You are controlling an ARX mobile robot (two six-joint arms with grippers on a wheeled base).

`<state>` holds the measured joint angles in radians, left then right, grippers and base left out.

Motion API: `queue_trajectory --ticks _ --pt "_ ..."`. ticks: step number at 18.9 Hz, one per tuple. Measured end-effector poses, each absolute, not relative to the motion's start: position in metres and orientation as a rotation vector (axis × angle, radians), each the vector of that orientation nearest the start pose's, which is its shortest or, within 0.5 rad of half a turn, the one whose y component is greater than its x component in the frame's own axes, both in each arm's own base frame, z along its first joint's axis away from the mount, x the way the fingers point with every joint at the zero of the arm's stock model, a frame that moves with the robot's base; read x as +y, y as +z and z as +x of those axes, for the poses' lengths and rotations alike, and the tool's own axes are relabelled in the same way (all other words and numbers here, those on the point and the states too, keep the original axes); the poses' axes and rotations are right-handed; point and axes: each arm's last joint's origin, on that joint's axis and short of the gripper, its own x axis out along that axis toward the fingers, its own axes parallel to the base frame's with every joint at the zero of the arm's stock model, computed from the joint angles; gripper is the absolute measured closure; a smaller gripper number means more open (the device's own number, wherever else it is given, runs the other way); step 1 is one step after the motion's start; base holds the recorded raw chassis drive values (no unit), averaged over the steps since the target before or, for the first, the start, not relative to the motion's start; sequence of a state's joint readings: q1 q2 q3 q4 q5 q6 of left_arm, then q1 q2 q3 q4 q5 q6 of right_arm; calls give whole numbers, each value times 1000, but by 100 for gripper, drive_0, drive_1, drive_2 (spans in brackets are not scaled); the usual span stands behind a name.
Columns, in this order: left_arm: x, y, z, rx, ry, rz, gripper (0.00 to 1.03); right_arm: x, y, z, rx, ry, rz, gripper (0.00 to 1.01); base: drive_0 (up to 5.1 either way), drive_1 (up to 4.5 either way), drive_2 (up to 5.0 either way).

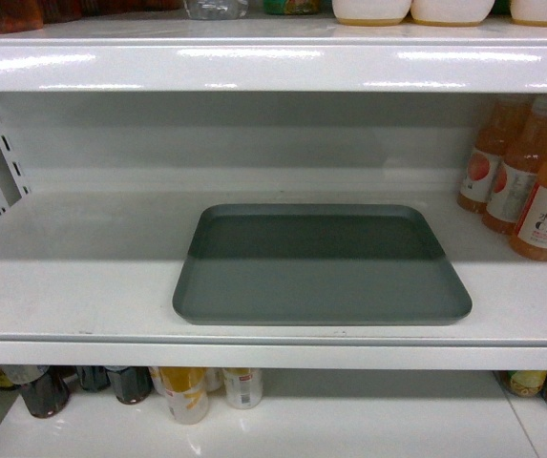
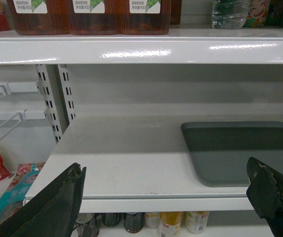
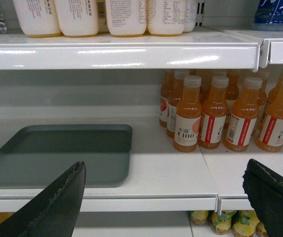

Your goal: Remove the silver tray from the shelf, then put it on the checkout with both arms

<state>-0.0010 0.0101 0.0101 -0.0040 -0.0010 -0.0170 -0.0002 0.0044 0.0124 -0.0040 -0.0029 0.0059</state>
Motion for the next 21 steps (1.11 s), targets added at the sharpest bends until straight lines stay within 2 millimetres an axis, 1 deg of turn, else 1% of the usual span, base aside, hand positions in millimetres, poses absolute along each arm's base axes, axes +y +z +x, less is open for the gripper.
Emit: queue_trajectory --ticks 21 --pt "0 166 98 4 0 -17 5 0 167 97 -4 3 6 3 0 0 0"
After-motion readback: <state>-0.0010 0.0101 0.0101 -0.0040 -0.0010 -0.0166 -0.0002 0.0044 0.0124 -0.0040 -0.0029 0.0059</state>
